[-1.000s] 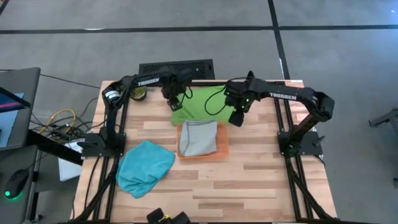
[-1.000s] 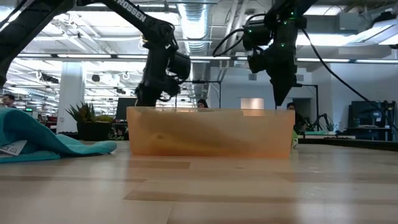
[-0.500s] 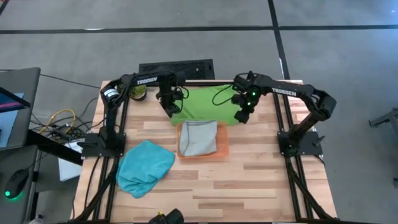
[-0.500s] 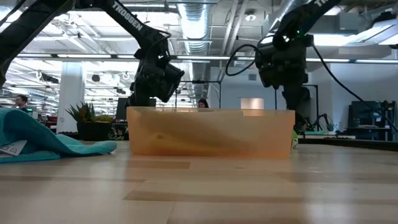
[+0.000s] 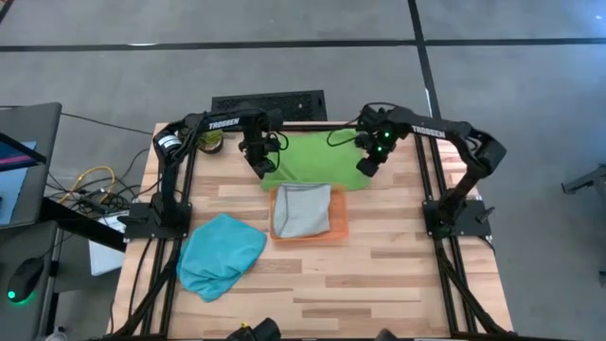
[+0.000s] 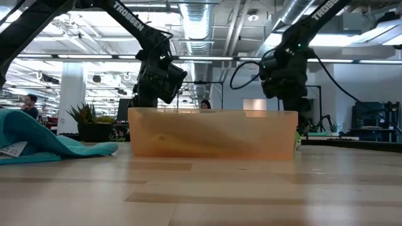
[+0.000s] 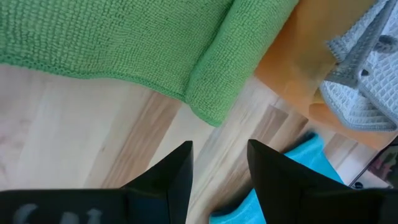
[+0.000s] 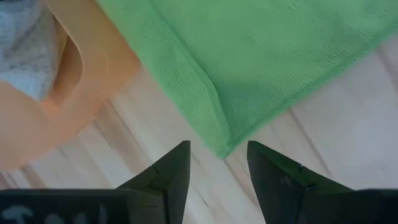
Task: Sort microfiber towel by color & place in baskets
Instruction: Fold the green towel
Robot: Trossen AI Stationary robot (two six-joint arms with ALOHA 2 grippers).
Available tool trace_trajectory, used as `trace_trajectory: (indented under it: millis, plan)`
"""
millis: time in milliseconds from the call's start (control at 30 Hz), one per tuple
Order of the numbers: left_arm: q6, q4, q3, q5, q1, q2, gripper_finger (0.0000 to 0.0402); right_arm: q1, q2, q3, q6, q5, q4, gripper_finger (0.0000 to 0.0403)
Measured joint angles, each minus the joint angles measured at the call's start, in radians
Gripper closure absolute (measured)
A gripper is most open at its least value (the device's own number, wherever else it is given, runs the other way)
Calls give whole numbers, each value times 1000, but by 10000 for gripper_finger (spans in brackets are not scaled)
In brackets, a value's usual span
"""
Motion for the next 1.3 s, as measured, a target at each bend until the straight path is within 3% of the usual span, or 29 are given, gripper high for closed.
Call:
trace_trajectory:
  millis: [500,633,867,1067,1300]
  plan:
    - [-11,0,0,0,0,0,258,24,109,1,-33,12,15,228]
    - [-14,-1,0,0,0,0,258,35,114,1,-47,19,43,268]
    - [-13,-3,0,3,0,0,258,46,112,1,-119,20,55,391]
    - [5,7,0,45,13,-29,258,44,112,12,-128,47,53,388]
    - [29,15,0,59,26,-37,258,46,111,147,-136,56,21,392]
